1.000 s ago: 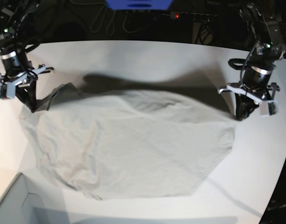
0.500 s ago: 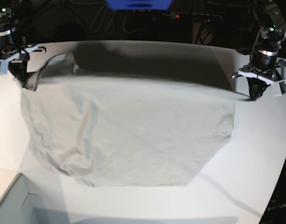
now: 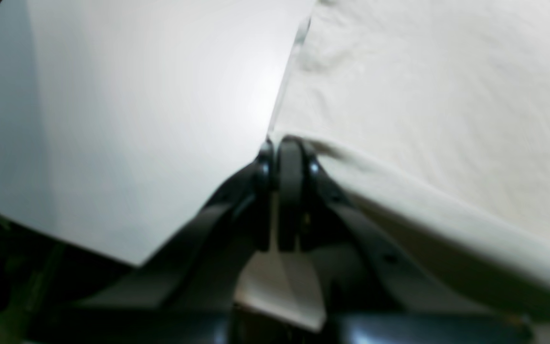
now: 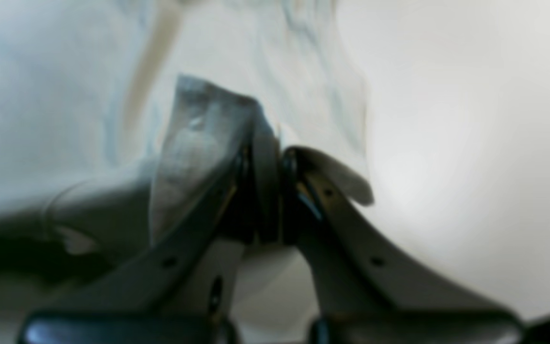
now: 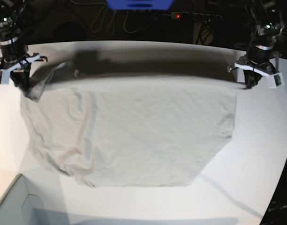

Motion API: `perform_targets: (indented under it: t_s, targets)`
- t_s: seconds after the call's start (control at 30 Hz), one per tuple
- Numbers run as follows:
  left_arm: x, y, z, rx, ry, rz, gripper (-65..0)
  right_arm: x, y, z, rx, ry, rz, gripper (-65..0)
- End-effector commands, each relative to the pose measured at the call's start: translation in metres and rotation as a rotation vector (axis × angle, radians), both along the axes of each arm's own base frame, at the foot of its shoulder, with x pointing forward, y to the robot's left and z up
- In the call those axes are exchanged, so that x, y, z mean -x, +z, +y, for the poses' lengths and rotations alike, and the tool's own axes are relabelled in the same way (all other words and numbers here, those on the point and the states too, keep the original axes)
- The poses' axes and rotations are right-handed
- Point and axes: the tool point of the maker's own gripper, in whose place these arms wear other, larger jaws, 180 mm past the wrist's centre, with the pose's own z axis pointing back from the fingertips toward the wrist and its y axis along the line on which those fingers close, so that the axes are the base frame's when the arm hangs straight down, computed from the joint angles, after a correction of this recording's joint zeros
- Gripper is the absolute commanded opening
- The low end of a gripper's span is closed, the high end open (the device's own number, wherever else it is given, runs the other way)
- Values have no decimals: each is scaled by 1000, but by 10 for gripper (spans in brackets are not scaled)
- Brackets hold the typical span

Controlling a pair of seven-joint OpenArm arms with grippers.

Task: Layout the t-shirt on the table in an organized manner, then fold the t-shirt properly
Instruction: 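Lift the shirt with both grippers, flick it and lay it down, then regrasp the shirt edge with both grippers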

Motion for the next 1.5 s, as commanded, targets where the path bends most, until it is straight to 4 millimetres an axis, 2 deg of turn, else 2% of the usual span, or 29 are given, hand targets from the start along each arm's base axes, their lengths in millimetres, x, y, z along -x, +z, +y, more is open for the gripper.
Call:
perform_targets:
  t_s: [0.0,0.13,0.23,0.33,0.43,0.57,0.7,0.77,0.87,1.07,1.1,1.17,1.2,1.27,1.37,1.47]
  targets:
    - [-11,14,4,-17,0,-57,-650,-10,13,-2,1,5,-60,-650]
    - [-31,20,6,-14,4,-96,-650,-40,16,-5,-15,6,-107,-650]
    - [-49,33,10,-25,-1,-140,-650,-63,1,4,1,56,-69,-650]
    - [-68,32,6,-9,-20,-156,-650,-83,-16,14,14,91,-21,-650]
    - [-85,27,5,-10,-53,-145,-650,-100,-24,15,13,94,-4,-650]
    - [-104,23,5,-18,-91,-135,-650,-122,-22,16,21,99,-6,-650]
    - [-116,22,13,-25,-92,-129,-650,-143,-8,12,35,103,-40,-650]
    - [-119,21,16,-18,-83,-129,-650,-153,-9,17,37,138,-34,-650]
    - [-123,13,17,-3,-74,-115,-650,-162,-21,26,63,224,14,-650]
    - [-130,4,17,22,-66,-97,-650,-161,-43,41,68,307,87,-650]
    - [-132,3,17,25,-64,-96,-650,-163,-43,41,67,307,85,-644]
    - [-135,3,17,28,-64,-96,-648,-164,-42,41,66,307,83,-589]
    - [-136,4,17,28,-64,-98,-637,-164,-42,42,66,308,83,-549]
    - [-136,5,17,27,-65,-101,-573,-166,-39,41,70,308,75,-465]
    - [-133,1,14,35,-78,-55,-410,-169,-27,36,90,296,45,-352]
    - [-132,6,18,31,-87,-24,-273,-167,-5,18,124,243,-1,-289]
